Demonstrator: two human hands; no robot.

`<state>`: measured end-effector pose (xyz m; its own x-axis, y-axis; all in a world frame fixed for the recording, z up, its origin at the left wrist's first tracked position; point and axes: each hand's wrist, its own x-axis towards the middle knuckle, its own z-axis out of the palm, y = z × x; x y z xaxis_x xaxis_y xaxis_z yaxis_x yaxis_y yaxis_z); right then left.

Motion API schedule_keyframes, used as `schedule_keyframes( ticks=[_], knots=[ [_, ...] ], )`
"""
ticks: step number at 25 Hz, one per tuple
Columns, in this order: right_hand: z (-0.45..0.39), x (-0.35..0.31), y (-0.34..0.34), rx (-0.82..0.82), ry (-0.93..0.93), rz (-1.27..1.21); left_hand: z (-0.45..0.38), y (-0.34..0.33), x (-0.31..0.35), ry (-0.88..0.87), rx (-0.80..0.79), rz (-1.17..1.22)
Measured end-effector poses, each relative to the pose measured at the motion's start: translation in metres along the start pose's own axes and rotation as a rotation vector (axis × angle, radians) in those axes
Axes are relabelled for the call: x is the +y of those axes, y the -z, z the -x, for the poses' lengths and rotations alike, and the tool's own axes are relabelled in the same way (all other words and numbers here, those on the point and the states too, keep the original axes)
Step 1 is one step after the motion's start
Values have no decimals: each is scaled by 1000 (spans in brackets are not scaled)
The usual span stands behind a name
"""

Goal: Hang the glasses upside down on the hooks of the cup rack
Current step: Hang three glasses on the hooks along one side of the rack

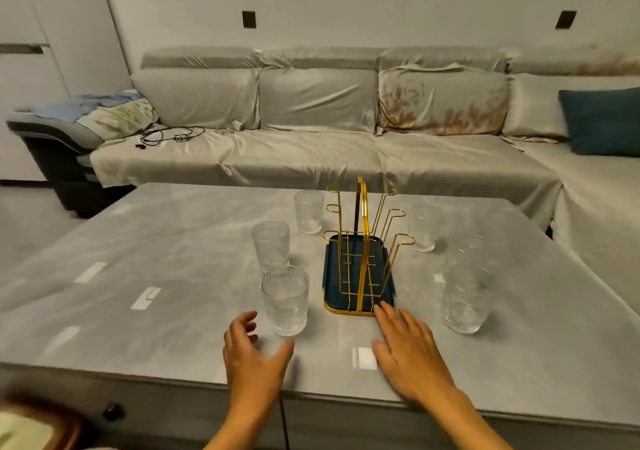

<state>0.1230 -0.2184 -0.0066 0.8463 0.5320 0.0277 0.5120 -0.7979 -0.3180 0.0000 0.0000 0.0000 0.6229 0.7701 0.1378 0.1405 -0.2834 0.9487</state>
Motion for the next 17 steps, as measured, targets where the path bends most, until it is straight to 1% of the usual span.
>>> schedule_keyframes(
  ticks=[1,4,5,8,11,14,17],
  knots=[
    [0,-2,0,21,2,34,-12,1,4,-4,-46,-30],
    [-5,-4,-2,32,-59,63,-39,-4,13,15,-279,-40],
    [-8,-6,-3,39,-75,54,-44,-6,12,18,-312,-46],
    [-11,-8,-5,63,-92,93,-47,-11,3,7,-302,-56],
    [-10,-8,-7,52,-87,83,-55,-13,7,2,-317,-28],
    [-10,-9,-6,59,-93,80,-65,-4,30,-88,-293,12],
    [-12,-9,-7,61,-88,93,-86,20,79,-228,-222,39]
  ],
)
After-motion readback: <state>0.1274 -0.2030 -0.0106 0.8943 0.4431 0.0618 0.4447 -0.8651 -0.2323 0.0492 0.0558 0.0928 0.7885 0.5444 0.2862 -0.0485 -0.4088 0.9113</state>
